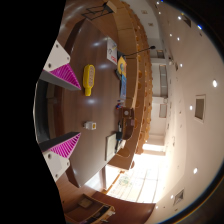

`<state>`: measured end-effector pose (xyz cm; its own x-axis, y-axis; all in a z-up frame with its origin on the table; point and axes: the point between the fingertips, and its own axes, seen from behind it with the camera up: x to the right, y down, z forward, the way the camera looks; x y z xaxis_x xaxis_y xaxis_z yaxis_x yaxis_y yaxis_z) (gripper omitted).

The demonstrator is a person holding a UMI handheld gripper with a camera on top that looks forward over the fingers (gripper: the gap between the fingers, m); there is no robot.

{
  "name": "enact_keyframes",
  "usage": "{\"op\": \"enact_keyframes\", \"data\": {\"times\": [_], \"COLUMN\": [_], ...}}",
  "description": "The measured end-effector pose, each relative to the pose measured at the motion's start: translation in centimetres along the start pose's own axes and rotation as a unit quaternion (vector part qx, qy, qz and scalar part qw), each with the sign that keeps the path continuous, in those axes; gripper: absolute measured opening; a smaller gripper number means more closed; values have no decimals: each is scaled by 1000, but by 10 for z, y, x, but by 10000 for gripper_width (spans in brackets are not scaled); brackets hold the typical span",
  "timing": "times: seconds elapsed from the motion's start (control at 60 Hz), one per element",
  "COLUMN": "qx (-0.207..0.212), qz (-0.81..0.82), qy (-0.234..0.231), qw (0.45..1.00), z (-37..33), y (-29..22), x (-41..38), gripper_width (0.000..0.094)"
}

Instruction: Unplug charger

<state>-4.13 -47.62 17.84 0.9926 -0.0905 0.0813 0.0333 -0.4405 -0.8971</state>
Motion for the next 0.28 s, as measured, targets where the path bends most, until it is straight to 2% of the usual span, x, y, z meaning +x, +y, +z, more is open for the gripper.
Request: {"op": "enact_keyframes", "data": {"times": [0.283], "qx": [11], "qz": [2], "qy": [-1], "qw": [1000], "z": [-23], "y": [0], "x": [5], "gripper_width": [852]}}
